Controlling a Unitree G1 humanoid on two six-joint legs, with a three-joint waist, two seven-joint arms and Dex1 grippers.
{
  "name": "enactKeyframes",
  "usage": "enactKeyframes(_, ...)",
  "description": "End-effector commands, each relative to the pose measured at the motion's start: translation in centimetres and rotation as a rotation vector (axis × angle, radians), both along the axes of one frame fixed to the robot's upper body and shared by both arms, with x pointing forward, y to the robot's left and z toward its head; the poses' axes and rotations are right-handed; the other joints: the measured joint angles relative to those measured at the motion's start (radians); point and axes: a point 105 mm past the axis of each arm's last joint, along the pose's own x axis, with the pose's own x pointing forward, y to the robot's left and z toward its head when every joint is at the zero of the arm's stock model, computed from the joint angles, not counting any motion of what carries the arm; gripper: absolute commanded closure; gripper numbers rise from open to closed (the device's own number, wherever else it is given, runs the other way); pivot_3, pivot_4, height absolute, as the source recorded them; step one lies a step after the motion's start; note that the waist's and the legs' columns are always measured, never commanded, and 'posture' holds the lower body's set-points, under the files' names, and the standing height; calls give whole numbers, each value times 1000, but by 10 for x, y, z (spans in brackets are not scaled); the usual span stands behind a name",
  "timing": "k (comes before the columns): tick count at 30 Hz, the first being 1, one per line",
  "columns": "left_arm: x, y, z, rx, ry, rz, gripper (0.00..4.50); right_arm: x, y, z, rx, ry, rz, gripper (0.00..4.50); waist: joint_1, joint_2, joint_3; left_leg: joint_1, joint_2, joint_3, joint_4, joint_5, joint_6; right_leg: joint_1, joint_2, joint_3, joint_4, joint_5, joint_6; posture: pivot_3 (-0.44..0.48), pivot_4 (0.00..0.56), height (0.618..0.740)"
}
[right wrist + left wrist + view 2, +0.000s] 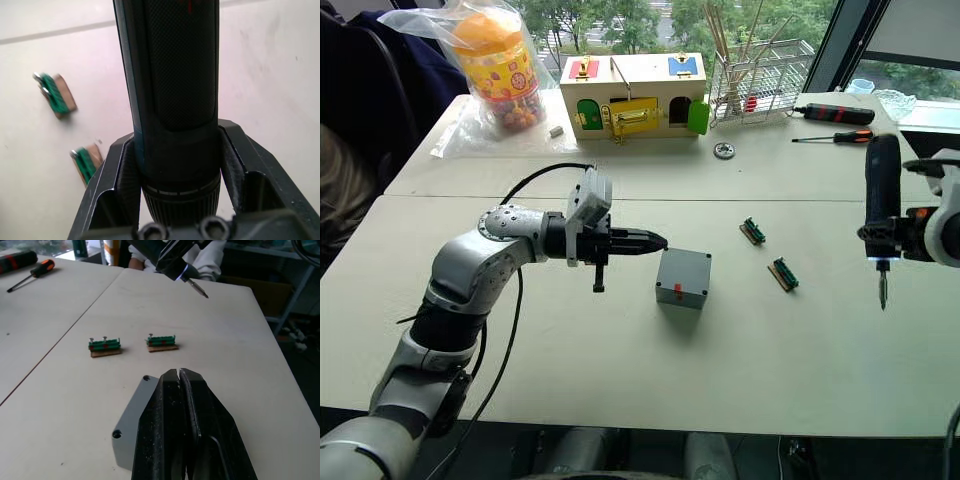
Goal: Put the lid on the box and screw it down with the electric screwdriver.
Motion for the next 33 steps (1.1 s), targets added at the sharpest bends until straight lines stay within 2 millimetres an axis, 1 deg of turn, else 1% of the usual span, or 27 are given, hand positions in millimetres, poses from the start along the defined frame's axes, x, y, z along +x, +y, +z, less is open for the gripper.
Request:
enactKeyframes(1,-15,-3,1,18,-42,-66,4500,-1,-8,-2,42,7,4,2738,-4,0,0,0,0,2,1,0,0,0,-1,0,0,0,0,0,150,740)
enactKeyframes(4,-19,-1,-12,64,-45,-59,4500,-4,-6,-23,137,75,0,2738,-6,1,0,1,2,5,0,0,0,0,-1,0,-1,0,0,0,150,740)
enactKeyframes(5,-19,-1,-13,62,-47,-51,4500,-5,-7,-28,146,90,-3,2738,-5,1,1,2,2,5,0,0,0,0,0,0,-1,0,0,0,150,740)
enactKeyframes(11,-17,2,-10,34,-34,-9,4500,-5,-10,-48,161,143,-20,2738,6,1,1,1,2,4,1,0,0,-1,1,0,0,0,0,0,150,740)
enactKeyframes(17,-12,5,-10,29,-40,26,4500,-7,-14,-66,142,190,-29,2738,3,1,1,1,2,4,1,0,0,-1,1,0,0,0,0,0,150,740)
enactKeyframes(19,-12,5,-10,27,-37,27,4500,-8,-14,-68,136,195,-29,1708,4,1,1,1,2,4,1,0,0,-1,1,0,0,0,0,0,150,740)
enactKeyframes(20,-12,5,-10,27,-35,27,4500,-8,-13,-70,132,197,-26,1383,5,1,1,1,2,4,1,0,0,0,1,0,0,0,0,0,150,740)
enactKeyframes(23,-10,5,-11,30,-29,27,4500,-7,-15,-71,104,192,-29,112,4,0,1,1,2,4,2,0,0,0,1,0,1,0,0,0,150,740)
enactKeyframes(24,-8,6,-12,32,-31,35,4500,-5,-15,-70,99,181,-29,25,4,0,1,1,2,4,2,0,0,0,1,0,1,0,0,0,150,740)
enactKeyframes(27,0,7,-6,4,-45,63,4500,2,-13,-61,93,118,-10,25,4,-1,1,1,2,3,3,0,0,0,1,0,1,0,0,0,150,740)
enactKeyframes(28,4,6,-2,-17,-47,76,4500,6,-11,-54,105,76,1,25,3,-1,1,1,2,3,3,0,0,0,1,0,1,0,0,0,150,740)
enactKeyframes(31,15,6,7,-61,-55,117,4500,17,-9,-32,61,-31,31,25,2,-1,1,1,2,4,3,0,0,0,1,0,1,0,0,0,150,740)
enactKeyframes(33,27,8,10,-80,-64,170,4500,23,-9,-17,-21,-94,68,25,0,-1,1,1,2,4,2,0,0,-1,1,0,1,0,0,0,150,740)
